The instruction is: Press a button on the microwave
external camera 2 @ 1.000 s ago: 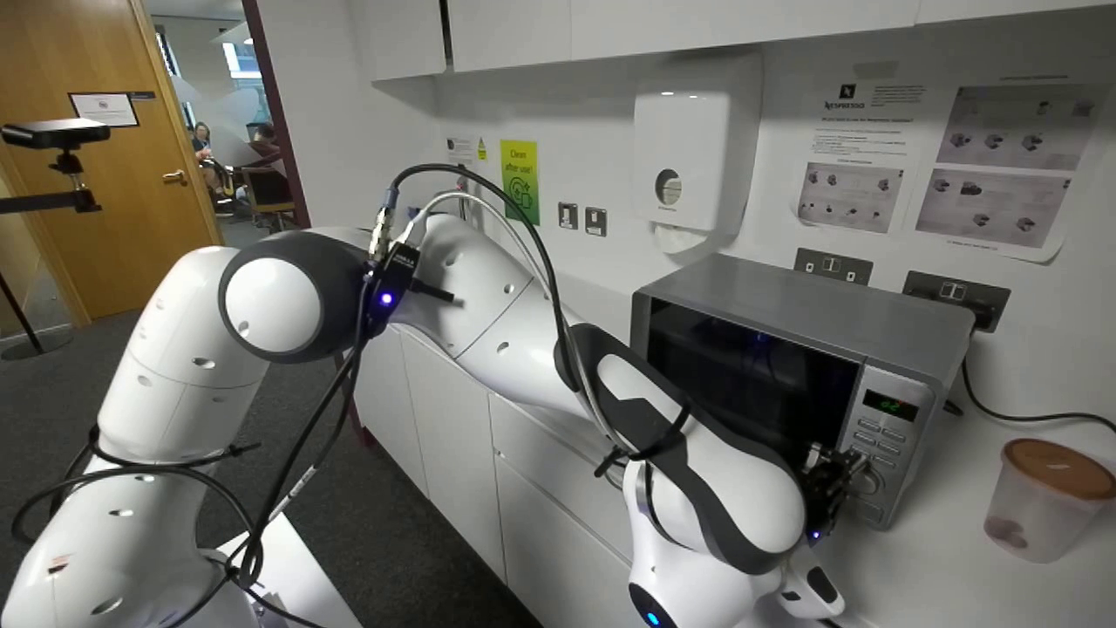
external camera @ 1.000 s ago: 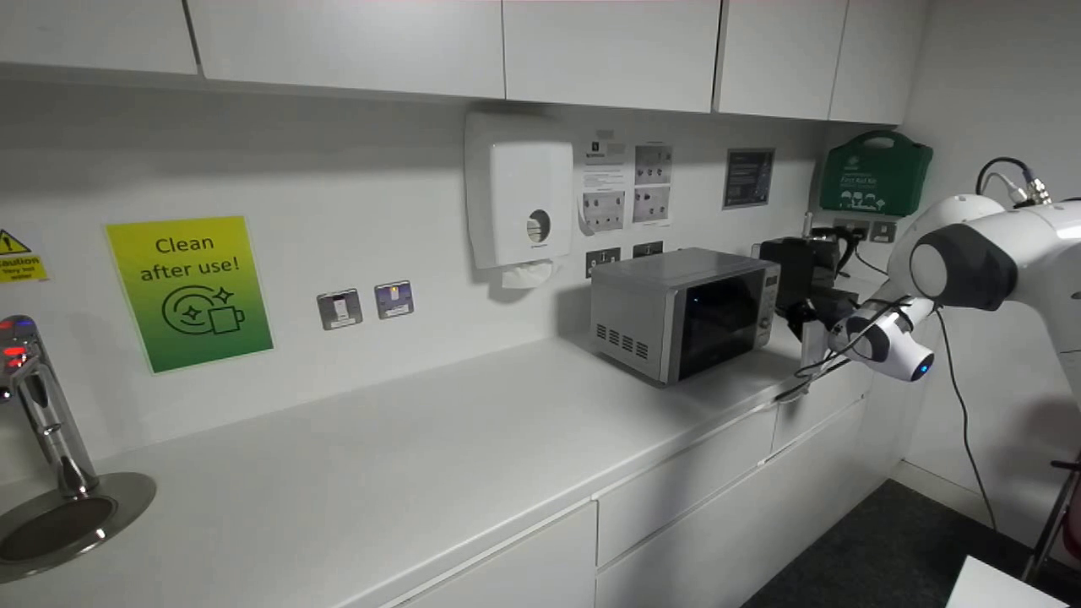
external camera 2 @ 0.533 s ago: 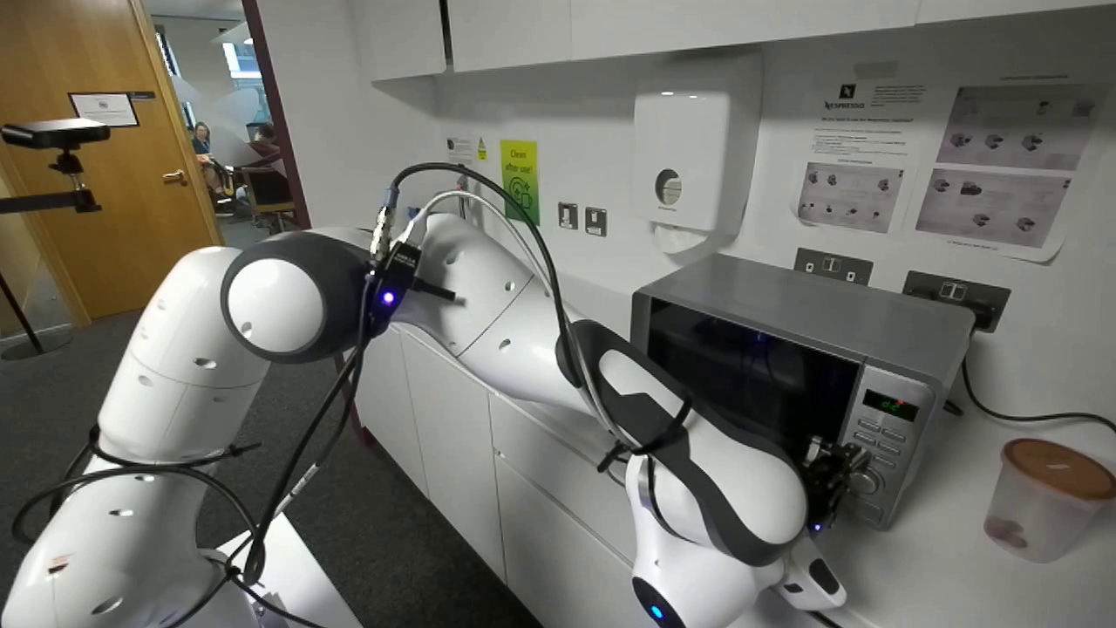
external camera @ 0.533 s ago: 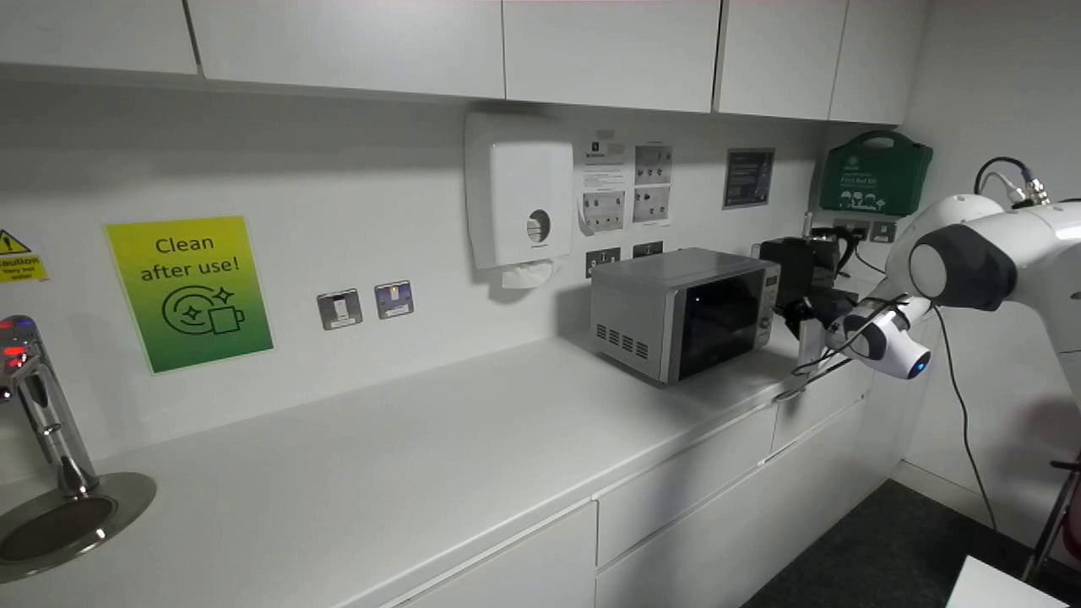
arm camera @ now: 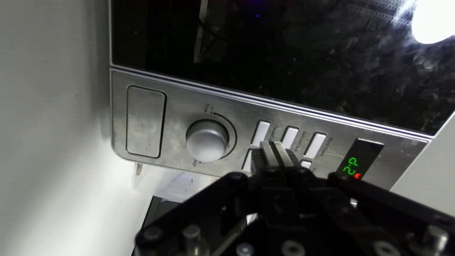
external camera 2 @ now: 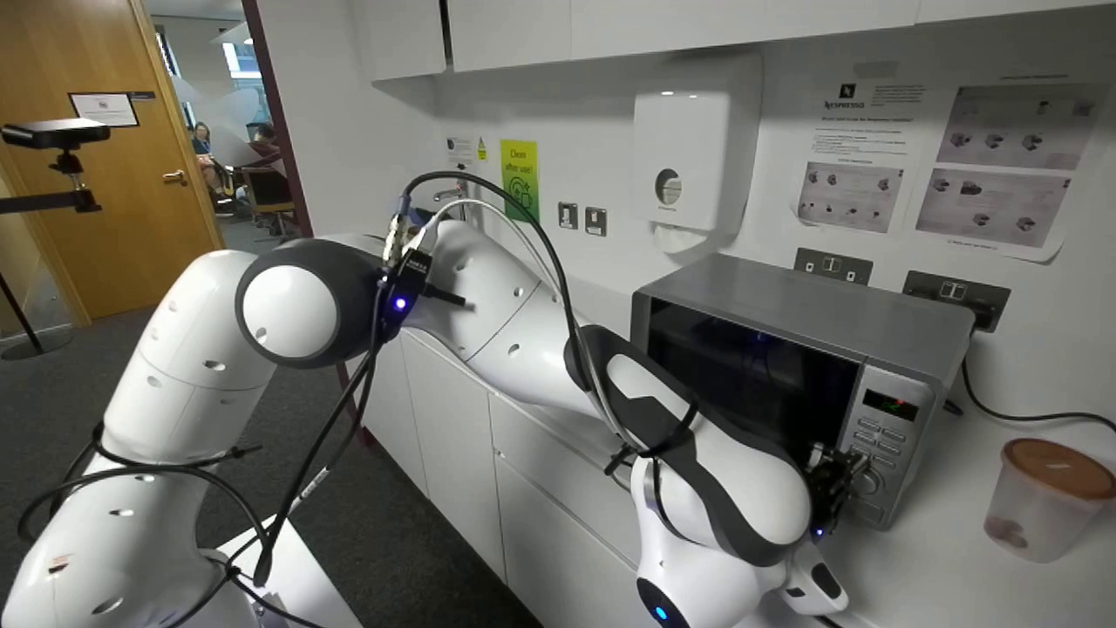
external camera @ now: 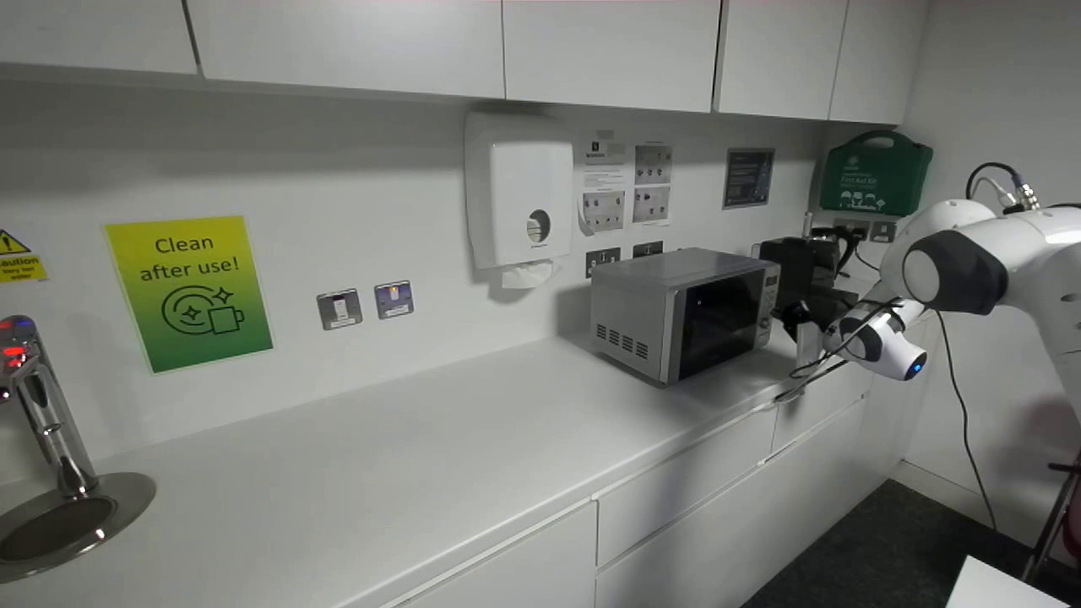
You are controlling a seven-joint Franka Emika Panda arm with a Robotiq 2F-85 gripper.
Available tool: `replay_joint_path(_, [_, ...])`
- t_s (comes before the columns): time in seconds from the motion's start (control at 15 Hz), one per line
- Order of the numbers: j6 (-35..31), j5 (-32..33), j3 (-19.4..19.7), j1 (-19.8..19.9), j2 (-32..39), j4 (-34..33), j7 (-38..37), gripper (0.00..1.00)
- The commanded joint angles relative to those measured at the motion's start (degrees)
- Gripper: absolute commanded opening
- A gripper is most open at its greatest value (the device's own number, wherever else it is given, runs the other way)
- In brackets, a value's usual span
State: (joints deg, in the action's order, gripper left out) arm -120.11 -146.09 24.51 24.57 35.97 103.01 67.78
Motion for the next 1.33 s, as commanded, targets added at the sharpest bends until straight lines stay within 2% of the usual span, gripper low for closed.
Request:
replay_joint_path(0.0, [-1.70,-1.30,-0.16,-0.24,1.09,-2.49,0.86,0.00])
replay_joint_path(0.73, [-2.05,-1.23,-0.40,-1.02,1.64,-3.91,0.85,0.00])
replay_joint_path(1.27, [-7.19,-1.26,-0.37,-1.33,2.65,-6.13,0.09,0.00])
